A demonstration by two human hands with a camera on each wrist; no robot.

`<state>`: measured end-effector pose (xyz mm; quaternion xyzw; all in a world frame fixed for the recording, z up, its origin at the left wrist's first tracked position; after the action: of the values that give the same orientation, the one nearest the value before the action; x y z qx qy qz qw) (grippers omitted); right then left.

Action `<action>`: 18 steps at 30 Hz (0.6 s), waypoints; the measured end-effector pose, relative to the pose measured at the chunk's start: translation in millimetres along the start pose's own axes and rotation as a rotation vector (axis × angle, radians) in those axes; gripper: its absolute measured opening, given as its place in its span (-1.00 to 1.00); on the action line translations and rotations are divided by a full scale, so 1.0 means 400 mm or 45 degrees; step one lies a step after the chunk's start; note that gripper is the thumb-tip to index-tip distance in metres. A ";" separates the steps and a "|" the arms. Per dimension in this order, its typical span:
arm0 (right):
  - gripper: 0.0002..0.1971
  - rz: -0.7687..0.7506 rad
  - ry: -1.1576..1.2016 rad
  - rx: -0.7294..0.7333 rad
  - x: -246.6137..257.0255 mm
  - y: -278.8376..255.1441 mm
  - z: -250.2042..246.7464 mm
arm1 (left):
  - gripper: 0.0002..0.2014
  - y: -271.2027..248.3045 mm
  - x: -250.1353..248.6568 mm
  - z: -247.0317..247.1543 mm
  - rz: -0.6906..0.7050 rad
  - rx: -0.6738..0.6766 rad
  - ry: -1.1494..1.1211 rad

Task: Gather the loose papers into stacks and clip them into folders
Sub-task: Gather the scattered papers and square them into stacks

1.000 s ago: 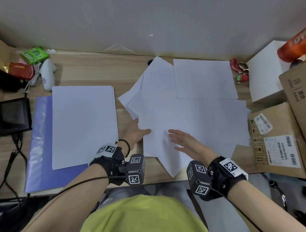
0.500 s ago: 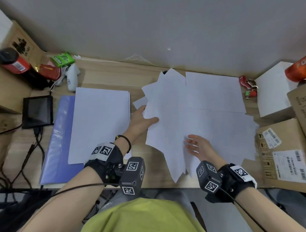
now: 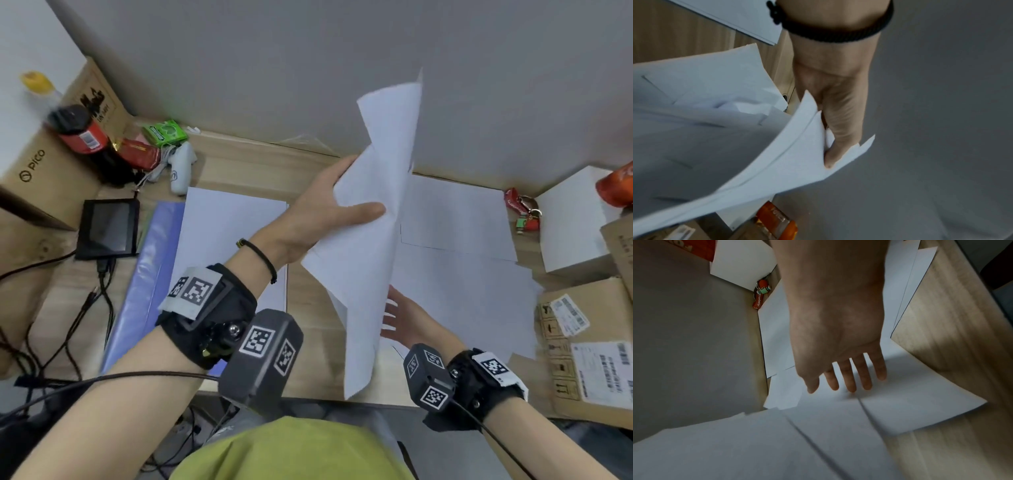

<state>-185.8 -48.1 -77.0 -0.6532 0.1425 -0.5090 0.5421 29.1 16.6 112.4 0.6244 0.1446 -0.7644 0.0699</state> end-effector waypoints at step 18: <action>-0.24 -0.097 0.052 -0.223 0.014 0.072 -0.029 | -0.37 -0.217 0.507 -0.352 -0.782 -0.467 0.191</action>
<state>-182.3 -69.7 -100.1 -0.6927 0.1726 -0.5279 0.4602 93.2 157.1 -98.7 0.5832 0.4648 -0.6632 -0.0631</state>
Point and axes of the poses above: each hand's wrist, its own y-axis towards the middle knuckle, its own z-axis out of the palm, x = y × z, the point moved 5 cm from there along y, towards the middle knuckle, and after that the axes turned 1 degree about y, right-handed, at the moved point
